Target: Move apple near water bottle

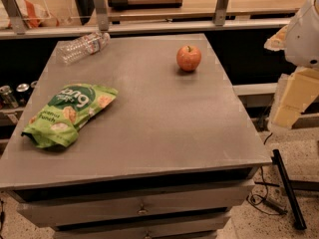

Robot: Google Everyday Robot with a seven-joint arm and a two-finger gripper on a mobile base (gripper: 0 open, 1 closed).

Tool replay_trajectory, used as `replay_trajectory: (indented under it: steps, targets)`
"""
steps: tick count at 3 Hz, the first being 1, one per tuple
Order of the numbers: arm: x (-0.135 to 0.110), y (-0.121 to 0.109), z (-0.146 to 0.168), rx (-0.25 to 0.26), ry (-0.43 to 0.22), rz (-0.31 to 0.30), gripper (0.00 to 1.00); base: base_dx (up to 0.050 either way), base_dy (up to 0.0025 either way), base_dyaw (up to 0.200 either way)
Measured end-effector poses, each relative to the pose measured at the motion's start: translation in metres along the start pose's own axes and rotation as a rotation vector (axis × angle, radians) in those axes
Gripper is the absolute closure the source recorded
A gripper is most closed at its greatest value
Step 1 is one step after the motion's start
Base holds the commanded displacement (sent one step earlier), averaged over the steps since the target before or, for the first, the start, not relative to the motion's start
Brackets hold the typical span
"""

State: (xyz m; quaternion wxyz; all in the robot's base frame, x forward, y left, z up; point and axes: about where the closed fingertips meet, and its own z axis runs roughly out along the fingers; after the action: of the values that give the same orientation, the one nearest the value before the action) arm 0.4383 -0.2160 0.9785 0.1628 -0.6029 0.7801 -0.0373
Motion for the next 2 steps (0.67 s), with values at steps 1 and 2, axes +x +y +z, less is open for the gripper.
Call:
replay_trajectory:
  steps: [1,2]
  targets:
    - [0.0,0.0,0.0,0.0,0.0,0.0,0.0,0.0,0.0,0.099]
    - [-0.0002,-0.0001,-0.0004,0.002,-0.001,0.0,0.0,0.0,-0.00003,0.095]
